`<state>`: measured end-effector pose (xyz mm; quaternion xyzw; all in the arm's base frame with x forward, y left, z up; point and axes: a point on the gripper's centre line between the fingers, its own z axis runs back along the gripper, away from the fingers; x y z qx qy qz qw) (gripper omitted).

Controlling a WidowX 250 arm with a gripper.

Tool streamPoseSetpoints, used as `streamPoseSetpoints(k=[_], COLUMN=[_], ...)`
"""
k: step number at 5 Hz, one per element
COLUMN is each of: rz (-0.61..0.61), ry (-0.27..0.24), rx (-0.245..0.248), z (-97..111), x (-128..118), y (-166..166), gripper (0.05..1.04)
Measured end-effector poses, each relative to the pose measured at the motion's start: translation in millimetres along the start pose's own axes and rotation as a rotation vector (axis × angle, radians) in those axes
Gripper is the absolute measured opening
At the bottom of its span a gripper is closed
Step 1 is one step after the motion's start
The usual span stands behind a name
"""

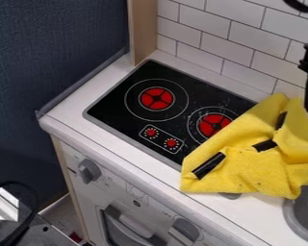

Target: Unfold the cloth from top left to bottom right

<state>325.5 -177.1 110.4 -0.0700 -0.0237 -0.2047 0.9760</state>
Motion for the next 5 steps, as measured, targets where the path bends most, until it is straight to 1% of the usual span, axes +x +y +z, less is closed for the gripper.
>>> streamPoseSetpoints(k=[1, 2, 3, 4, 5], rz=[0.201, 0.353, 0.499, 0.584, 0.686], ry=[-0.032, 0.009, 0.023, 0.073, 0.051], rx=[0.033, 0.068, 0.081, 0.079, 0.083], z=[2, 4, 10, 10, 10], x=[-5, -15, -25, -34, -44], y=[20, 53, 97, 126, 156], gripper=[0.995, 1.002, 0.999, 1.000, 1.000])
